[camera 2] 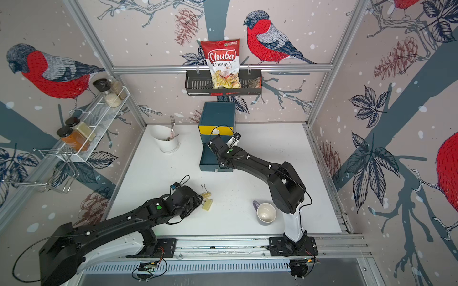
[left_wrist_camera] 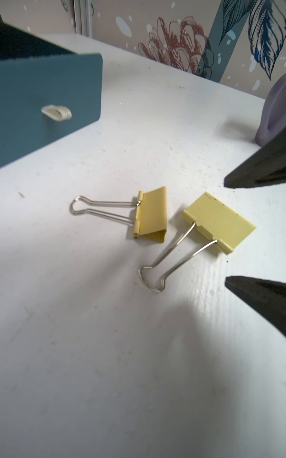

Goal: Put the binder clips in the drawer according to color
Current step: Place the binder clip in the drawer, then pick up the binder clip at the center of the board.

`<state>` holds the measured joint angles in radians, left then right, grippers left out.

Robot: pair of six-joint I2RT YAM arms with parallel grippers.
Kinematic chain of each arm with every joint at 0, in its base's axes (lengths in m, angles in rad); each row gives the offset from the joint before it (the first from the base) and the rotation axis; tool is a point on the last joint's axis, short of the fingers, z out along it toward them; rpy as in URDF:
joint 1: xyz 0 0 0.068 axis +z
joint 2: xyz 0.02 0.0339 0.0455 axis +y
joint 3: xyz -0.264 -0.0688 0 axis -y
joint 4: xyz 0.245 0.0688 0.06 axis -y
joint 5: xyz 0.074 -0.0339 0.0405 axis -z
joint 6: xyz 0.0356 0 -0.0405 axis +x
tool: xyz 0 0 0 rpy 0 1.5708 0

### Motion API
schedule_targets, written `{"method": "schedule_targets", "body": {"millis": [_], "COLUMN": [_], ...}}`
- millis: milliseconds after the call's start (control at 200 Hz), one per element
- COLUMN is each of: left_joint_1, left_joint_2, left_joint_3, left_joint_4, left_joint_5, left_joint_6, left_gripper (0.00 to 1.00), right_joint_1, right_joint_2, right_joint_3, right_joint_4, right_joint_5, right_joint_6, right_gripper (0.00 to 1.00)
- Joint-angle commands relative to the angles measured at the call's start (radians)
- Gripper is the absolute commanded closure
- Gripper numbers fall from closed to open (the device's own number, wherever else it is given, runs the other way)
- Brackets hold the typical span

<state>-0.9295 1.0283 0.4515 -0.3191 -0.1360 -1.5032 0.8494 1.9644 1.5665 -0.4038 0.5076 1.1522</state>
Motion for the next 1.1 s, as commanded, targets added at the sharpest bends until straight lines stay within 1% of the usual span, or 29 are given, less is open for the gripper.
{"method": "schedule_targets", "body": {"millis": [0, 105, 240, 430, 465, 555, 705, 730, 780, 945, 1095], "left_joint_1": [-0.032, -0.067, -0.106, -0.121, -0.121, -0.121, -0.122, -0.122, -0.123, -0.128, -0.138], "left_joint_2": [0.065, 0.148, 0.22, 0.249, 0.248, 0.245, 0.261, 0.267, 0.284, 0.326, 0.355], "left_joint_3": [0.039, 0.09, 0.13, 0.14, 0.145, 0.157, 0.184, 0.19, 0.201, 0.232, 0.275], "left_joint_4": [-0.045, -0.058, -0.064, -0.057, -0.07, -0.095, -0.101, -0.106, -0.12, -0.15, -0.181], "left_joint_5": [-0.01, -0.011, -0.021, -0.032, -0.037, -0.054, -0.058, -0.054, -0.039, 0.008, 0.0], "left_joint_6": [-0.116, -0.159, -0.229, -0.291, -0.303, -0.32, -0.333, -0.338, -0.355, -0.404, -0.448], "left_gripper": [0.39, 0.39, 0.37, 0.35, 0.3, 0.29, 0.28, 0.23, 0.22, 0.21, 0.21], "right_joint_1": [-0.012, -0.019, -0.03, -0.05, -0.05, -0.049, -0.04, -0.04, -0.038, -0.023, 0.001], "right_joint_2": [0.042, 0.084, 0.127, 0.147, 0.147, 0.14, 0.109, 0.105, 0.094, 0.015, -0.097], "right_joint_3": [0.035, 0.055, 0.064, 0.051, 0.053, 0.055, 0.055, 0.055, 0.053, 0.021, -0.043], "right_joint_4": [0.025, 0.009, -0.016, -0.003, -0.002, -0.001, -0.005, -0.008, -0.015, -0.032, -0.036], "right_joint_5": [-0.064, -0.084, -0.107, -0.136, -0.137, -0.127, -0.093, -0.088, -0.081, -0.025, 0.051], "right_joint_6": [0.033, 0.079, 0.137, 0.157, 0.152, 0.129, 0.095, 0.092, 0.087, 0.065, 0.036], "right_gripper": [0.51, 0.5, 0.48, 0.42, 0.4, 0.34, 0.28, 0.27, 0.26, 0.26, 0.26]}}
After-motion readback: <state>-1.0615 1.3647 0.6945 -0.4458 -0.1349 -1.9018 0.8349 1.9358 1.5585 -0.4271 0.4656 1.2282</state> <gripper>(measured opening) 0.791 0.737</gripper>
